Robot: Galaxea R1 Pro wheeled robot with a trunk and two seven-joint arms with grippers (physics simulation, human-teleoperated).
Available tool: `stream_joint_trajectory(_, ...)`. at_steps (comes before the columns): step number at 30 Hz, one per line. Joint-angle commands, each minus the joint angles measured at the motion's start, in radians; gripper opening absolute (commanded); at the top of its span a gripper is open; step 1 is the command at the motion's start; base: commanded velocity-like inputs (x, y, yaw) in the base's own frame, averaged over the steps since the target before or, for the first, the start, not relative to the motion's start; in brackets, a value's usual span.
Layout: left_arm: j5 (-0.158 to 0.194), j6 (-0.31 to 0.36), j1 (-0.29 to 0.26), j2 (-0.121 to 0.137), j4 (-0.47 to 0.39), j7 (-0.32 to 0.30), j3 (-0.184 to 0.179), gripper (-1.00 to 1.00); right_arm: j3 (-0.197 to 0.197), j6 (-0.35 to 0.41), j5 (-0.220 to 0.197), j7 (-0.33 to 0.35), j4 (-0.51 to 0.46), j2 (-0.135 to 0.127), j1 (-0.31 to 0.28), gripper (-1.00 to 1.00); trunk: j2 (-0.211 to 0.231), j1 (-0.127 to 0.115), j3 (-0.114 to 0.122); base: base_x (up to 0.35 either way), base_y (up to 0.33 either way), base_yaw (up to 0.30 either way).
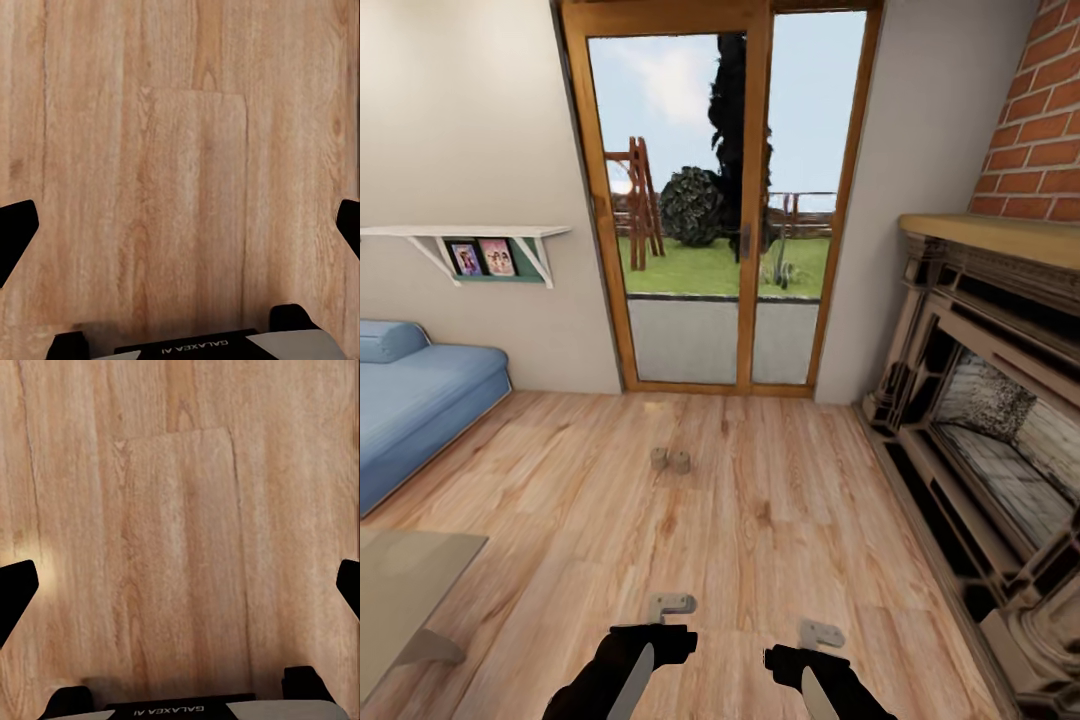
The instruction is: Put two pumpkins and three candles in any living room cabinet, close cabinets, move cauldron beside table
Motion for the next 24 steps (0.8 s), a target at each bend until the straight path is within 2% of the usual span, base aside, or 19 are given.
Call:
stream_joint_trajectory(1,0.011,0.004,0.0,0.001,-0.002,0.009,-0.003,1.0,0.002,0.004,-0.009,-0.007,-0.002,0.0,0.0,1.0,-0.001,0.0,-0.001,-0.141,0.0,-0.259)
stream_joint_trajectory(6,0.011,0.004,0.0,0.001,-0.002,0.009,-0.003,1.0,0.002,0.004,-0.009,-0.007,-0.002,0.0,0.0,1.0,-0.001,0.0,-0.002,-0.091,0.0,-0.259)
stream_joint_trajectory(24,0.009,0.004,0.0,0.001,0.0,0.009,-0.003,1.0,0.002,0.006,-0.009,-0.007,-0.002,0.0,0.0,1.0,-0.001,0.0,-0.01,-0.003,0.0,-0.259)
